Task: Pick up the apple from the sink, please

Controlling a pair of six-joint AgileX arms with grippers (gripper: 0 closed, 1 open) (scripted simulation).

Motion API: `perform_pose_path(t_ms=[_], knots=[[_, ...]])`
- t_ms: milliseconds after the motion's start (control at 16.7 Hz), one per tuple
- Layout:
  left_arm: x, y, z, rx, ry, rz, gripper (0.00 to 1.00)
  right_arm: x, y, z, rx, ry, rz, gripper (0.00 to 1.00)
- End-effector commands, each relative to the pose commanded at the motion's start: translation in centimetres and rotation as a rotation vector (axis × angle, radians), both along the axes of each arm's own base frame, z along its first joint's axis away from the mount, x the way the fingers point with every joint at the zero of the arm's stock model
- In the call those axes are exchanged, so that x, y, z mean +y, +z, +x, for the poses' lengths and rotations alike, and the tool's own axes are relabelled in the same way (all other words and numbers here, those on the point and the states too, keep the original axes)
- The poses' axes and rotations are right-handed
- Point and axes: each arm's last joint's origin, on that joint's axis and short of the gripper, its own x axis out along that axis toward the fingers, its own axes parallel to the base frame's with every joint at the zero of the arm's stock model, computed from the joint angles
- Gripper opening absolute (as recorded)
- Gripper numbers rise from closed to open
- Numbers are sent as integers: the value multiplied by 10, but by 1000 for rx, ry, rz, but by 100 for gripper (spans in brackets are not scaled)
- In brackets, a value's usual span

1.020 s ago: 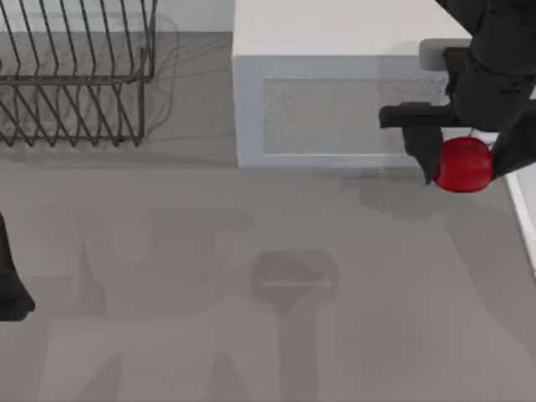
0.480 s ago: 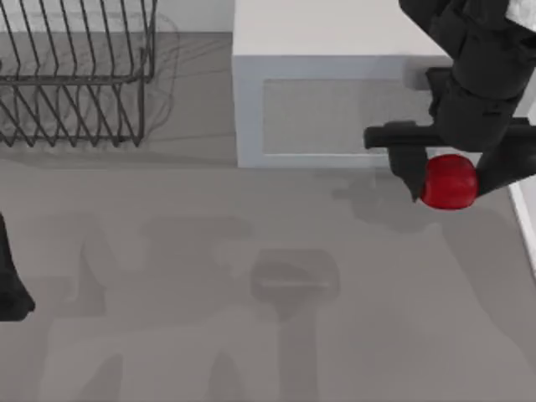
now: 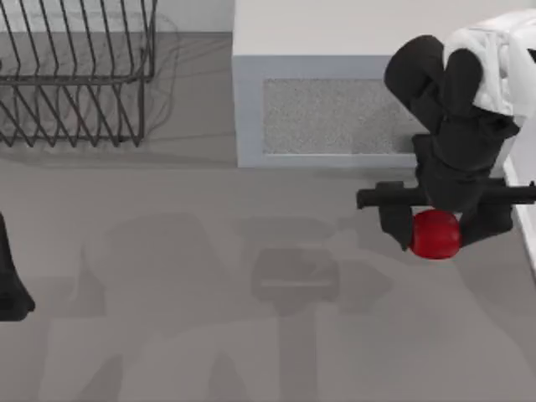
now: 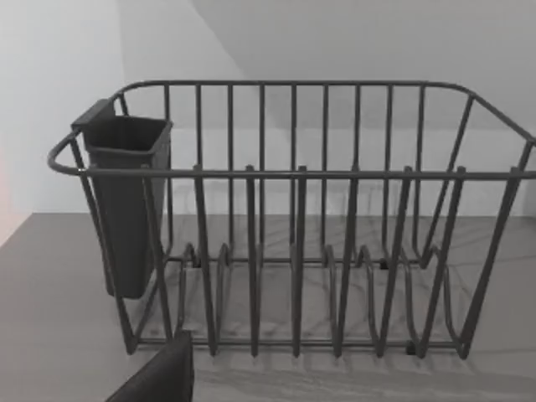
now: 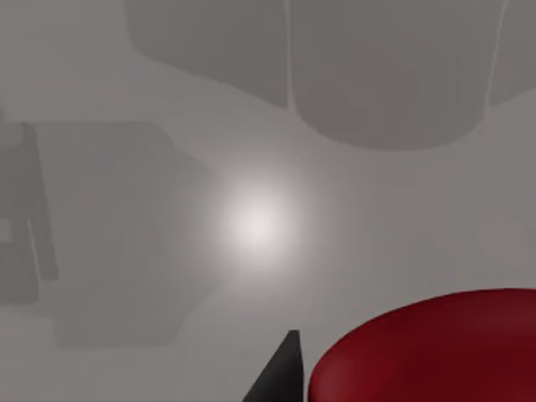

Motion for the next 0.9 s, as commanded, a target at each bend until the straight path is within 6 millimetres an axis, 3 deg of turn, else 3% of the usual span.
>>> perform_pose_path(t_ms=[180, 480, 900], knots=[[0, 0, 0, 0, 0, 0, 100, -4, -15, 6, -22, -9, 12, 0], [0, 0, 0, 0, 0, 0, 100, -5, -16, 7, -26, -9, 15, 0], [0, 0, 0, 0, 0, 0, 100, -5, -16, 7, -26, -9, 15, 53]])
